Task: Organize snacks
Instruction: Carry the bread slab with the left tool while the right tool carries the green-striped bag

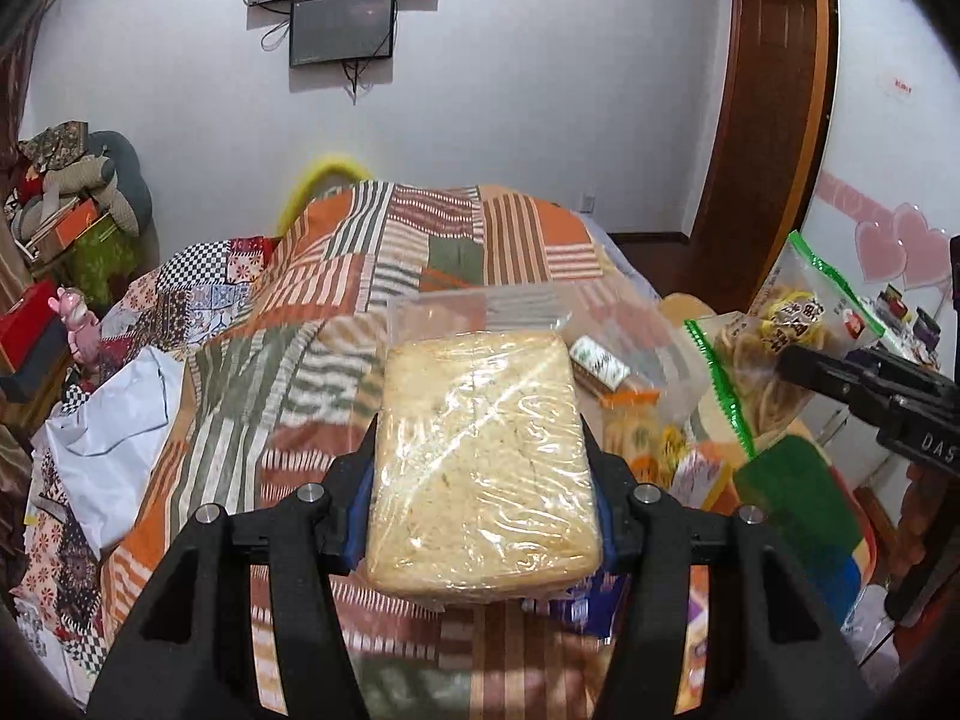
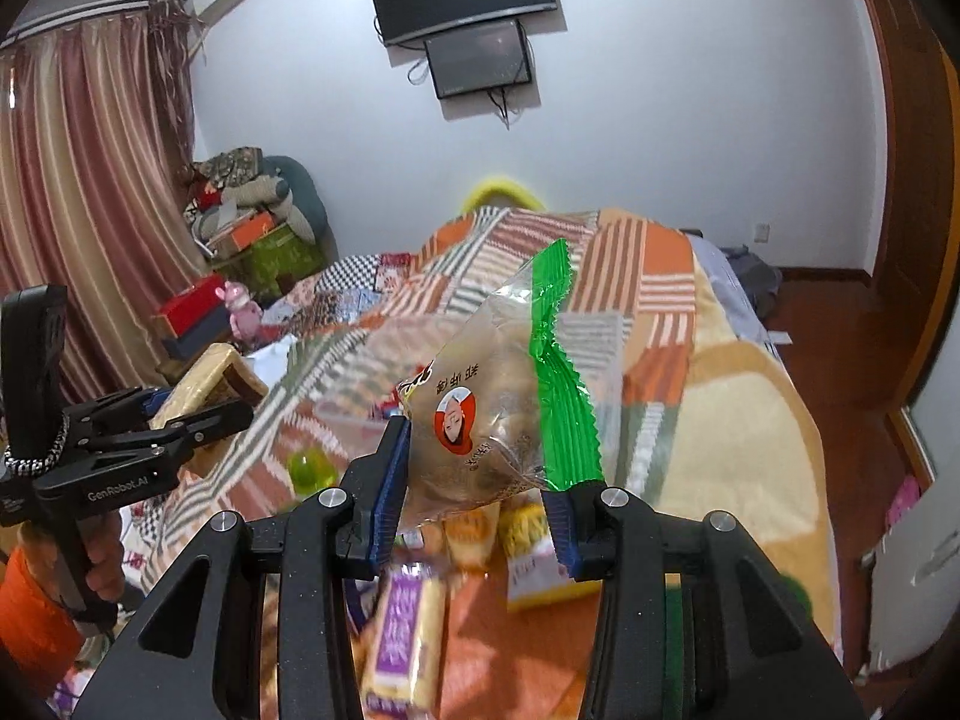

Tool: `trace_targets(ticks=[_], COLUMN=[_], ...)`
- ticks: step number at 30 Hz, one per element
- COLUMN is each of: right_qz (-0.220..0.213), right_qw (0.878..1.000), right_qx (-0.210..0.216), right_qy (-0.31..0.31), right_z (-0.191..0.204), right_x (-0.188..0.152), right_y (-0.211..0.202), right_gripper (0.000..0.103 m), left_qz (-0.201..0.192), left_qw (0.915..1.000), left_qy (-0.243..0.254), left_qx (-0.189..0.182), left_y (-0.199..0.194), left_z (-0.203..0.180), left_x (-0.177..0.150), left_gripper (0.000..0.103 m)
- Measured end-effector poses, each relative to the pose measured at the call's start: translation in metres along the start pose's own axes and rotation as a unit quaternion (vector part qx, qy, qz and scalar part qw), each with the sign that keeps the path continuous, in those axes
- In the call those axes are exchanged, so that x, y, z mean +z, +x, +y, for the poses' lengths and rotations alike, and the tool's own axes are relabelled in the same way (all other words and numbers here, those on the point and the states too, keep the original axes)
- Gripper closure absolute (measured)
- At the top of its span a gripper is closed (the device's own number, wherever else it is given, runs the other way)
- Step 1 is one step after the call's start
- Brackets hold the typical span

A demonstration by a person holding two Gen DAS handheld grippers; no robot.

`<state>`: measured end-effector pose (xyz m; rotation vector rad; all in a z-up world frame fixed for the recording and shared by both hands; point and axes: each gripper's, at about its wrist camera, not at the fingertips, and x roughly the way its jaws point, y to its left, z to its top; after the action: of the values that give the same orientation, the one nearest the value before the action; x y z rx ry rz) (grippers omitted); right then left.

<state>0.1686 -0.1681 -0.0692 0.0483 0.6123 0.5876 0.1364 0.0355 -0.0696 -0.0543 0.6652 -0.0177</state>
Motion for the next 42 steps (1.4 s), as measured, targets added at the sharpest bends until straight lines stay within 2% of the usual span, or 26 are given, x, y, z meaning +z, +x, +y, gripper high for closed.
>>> trace_targets(ticks=[9, 17, 31, 37, 42], right_qz=[-0.005, 0.019, 0.113, 0.149, 0.165], right_qw=[1.000, 1.000, 0.994, 0.989, 0.986], right_qx=[0.006, 0.003, 0.009, 0.017, 0.016], right_qy=[-0.006, -0.003, 0.002, 0.007, -0.002], right_z=[0.006, 0.002, -0.008, -0.012, -0.011], right_x=[0.016, 0.026, 0.017, 0.011, 0.006], right_y=[0.028, 0.069, 0.135, 0.147, 0.149], right_gripper=[0.065, 0.065, 0.065, 0.065, 0.063], left_qz=[0.000, 0.028, 0.085, 0.111, 0.121], left_qw=[0.9999, 0.9990, 0.9959, 0.9931, 0.9920], left_qy=[-0.013, -0.036, -0.029, -0.036, -0.036], left_qx=[0.003, 0.002, 0.009, -0.001, 0.005], left_y=[0.032, 0.080, 0.154, 0.175, 0.182], left_z=[0.009, 0.019, 0.017, 0.017, 0.016], left_x=[0.027, 0.040, 0.037, 0.036, 0.034], left_gripper=[0.048, 0.048, 0.048, 0.048, 0.048])
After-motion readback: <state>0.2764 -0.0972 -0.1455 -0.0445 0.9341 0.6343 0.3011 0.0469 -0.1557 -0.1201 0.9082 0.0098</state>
